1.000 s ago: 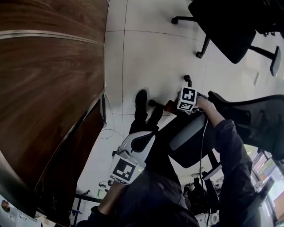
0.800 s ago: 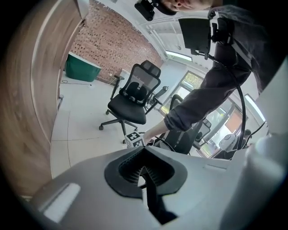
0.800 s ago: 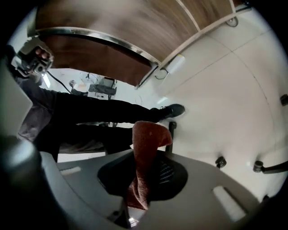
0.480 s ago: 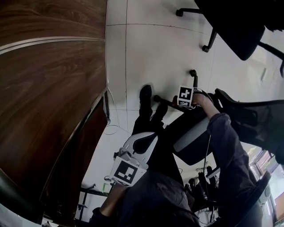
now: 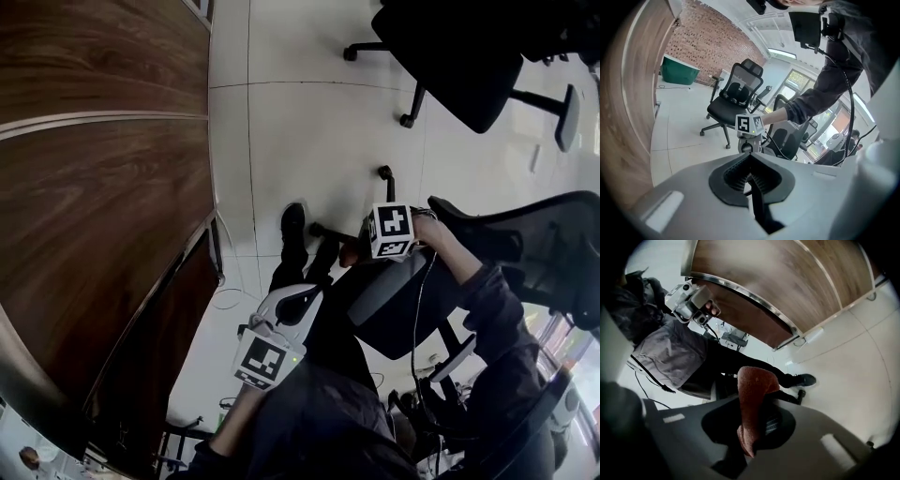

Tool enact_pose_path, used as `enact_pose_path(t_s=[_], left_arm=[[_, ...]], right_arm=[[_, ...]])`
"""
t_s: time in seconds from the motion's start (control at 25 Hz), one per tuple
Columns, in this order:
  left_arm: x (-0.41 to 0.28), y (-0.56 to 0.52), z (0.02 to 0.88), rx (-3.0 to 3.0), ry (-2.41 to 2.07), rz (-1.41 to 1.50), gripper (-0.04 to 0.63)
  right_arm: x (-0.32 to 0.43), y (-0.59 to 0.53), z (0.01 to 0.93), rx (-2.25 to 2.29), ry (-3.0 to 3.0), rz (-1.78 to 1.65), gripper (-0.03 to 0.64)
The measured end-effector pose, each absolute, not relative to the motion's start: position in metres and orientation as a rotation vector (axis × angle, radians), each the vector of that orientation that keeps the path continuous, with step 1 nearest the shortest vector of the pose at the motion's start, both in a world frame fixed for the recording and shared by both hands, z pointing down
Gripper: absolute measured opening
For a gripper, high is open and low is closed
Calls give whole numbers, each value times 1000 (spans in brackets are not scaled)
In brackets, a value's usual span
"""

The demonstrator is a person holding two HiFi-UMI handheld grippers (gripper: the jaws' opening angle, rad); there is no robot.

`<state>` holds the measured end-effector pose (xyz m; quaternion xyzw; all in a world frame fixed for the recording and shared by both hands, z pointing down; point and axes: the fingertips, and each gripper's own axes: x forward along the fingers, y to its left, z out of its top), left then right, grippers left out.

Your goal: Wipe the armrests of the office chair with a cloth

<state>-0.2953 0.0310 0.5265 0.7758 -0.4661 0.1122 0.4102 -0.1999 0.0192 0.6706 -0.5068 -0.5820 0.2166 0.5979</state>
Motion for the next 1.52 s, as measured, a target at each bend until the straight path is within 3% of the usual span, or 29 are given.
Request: enact_pose_path(t_s=[0.72,1.2,1.52], left_arm=[[-310,44,548,1914,-1117,329,15],[-297,13,504,2065,-1105,285,15],[-274,-3,455,2225,-1061,313,15]], right_arm=[[-145,-4,861,-860,-1142,306,54],[-204,-8,674,-1034,-1363,467,54],[-216,-55,577,-547,-1923,526,54]])
